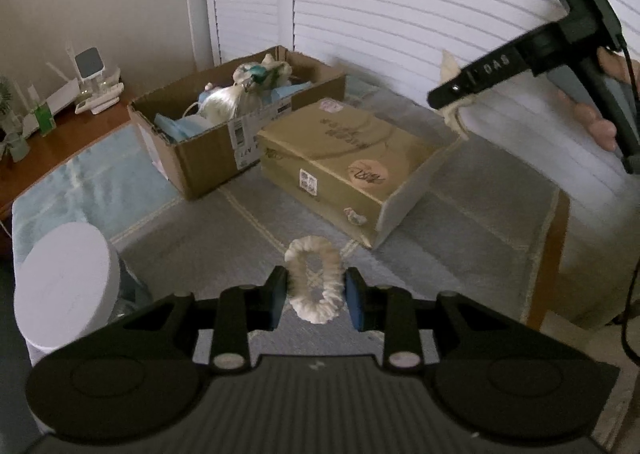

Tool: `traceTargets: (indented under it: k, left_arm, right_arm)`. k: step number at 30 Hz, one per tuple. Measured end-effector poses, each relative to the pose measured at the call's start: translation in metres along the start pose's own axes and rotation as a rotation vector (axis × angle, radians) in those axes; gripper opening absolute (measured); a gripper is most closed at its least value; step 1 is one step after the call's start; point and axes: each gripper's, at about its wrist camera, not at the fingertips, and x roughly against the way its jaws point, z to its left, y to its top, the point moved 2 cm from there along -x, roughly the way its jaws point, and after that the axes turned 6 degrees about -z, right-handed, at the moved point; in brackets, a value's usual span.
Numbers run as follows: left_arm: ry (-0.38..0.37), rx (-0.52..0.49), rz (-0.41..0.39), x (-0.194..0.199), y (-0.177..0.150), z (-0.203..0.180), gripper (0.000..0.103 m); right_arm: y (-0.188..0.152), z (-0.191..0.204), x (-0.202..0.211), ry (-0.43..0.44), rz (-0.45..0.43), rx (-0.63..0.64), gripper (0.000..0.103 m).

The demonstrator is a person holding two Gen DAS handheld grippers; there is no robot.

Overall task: Organize soft objects
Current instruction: 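Carry the white ring into the box with the left gripper while the right carries the cloth toward it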

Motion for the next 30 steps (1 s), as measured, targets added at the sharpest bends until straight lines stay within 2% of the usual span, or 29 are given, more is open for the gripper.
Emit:
traceTargets:
  k: [5, 9, 15, 21, 30]
  left_arm:
    - [0.023, 0.0, -0.044, 0.013, 0.019, 0.006, 0.03]
    - [0.049, 0.034, -0.085, 0.018, 0.04, 0.014, 0.03]
    - [0.068, 0.059, -0.135, 0.016, 0.068, 0.015, 0.03]
    - [0.104, 0.126, -0.143, -0.008, 0.098, 0.028, 0.03]
    - [0.213, 0.193, -0.113, -0.066, 0.135, 0.064, 0.03]
  right_arm:
    - [0.011, 0.019, 0.014, 0.049, -0.04, 0.029, 0.038]
    - [0.016, 0.038, 0.022, 0.13, -0.041, 0.043, 0.038]
    - [0.018, 0.064, 0.03, 0.201, -0.057, 0.111, 0.038]
    - [0.022, 0.079, 0.032, 0.28, -0.094, 0.134, 0.038]
    - [0.028, 0.085, 0.024, 0.317, -0.117, 0.149, 0.039]
